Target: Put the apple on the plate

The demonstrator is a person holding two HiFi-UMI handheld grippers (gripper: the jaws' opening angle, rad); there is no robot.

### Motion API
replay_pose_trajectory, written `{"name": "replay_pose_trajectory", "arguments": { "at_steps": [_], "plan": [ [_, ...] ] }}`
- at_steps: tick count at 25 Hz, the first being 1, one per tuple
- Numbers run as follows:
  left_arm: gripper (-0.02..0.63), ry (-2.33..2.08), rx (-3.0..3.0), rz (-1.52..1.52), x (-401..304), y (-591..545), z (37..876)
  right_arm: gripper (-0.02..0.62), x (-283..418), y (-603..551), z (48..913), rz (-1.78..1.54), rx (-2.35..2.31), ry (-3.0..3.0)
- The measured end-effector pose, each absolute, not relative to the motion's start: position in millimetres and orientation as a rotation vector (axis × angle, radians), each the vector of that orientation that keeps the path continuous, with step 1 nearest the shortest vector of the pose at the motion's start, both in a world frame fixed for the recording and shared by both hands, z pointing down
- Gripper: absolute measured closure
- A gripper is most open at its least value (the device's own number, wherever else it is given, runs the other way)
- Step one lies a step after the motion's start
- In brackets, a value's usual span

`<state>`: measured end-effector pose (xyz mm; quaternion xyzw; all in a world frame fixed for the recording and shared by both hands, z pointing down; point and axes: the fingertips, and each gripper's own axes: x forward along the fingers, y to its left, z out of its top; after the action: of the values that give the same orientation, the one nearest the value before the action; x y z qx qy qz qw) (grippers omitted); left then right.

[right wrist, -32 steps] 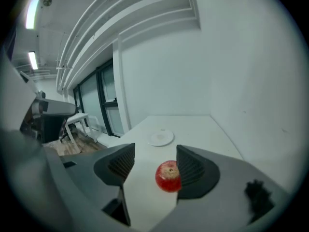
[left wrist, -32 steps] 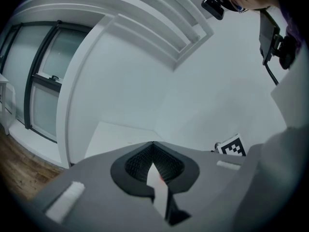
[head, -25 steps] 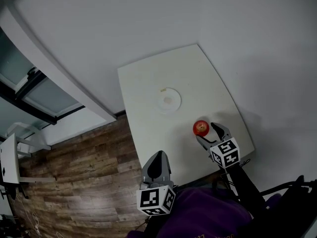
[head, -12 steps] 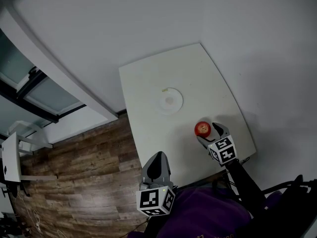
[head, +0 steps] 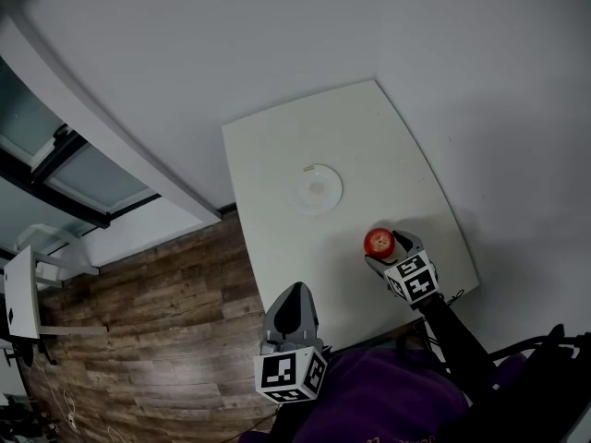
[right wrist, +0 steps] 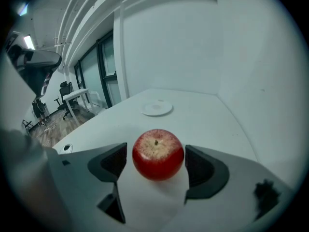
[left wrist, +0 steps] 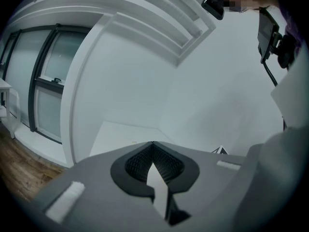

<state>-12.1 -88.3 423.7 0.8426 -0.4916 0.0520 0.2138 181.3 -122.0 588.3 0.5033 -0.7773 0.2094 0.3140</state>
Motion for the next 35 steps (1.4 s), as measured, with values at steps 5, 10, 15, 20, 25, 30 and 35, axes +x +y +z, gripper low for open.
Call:
{"name": "replay_pose_trajectory", "arguments": {
  "at_steps": [5, 10, 15, 20, 25, 30, 35],
  "plan": [
    [0.598, -1.37, 2.329, 0.146, -15, -91, 425, 0.23, 181, -124, 594, 0.553, 1.319, -2.032],
    [0.598, -1.371, 2.329, 0.145, -16, -92, 427, 0.23, 185, -124, 598, 0.547, 1.328, -2.01],
    [0.598, -1.377, 2.324, 0.142, -19, -93, 427, 0.231, 184, -124, 601, 0.566, 1.313, -1.998],
    [0.598, -1.379, 2.322, 0.136, -23, -94, 426, 0.232, 183, -124, 600, 0.563, 1.312, -1.998],
    [0.599, -1.388, 2.316, 0.131, -27, -94, 426, 0.232, 182, -124, 599, 0.563, 1.292, -2.002],
    [0.598, -1.399, 2.31, 0.123, -31, -96, 426, 0.232, 179, -130, 594, 0.534, 1.3, -2.011],
    [0.598, -1.411, 2.298, 0.123, -38, -95, 428, 0.232, 175, -138, 587, 0.503, 1.303, -2.014]
  ]
}}
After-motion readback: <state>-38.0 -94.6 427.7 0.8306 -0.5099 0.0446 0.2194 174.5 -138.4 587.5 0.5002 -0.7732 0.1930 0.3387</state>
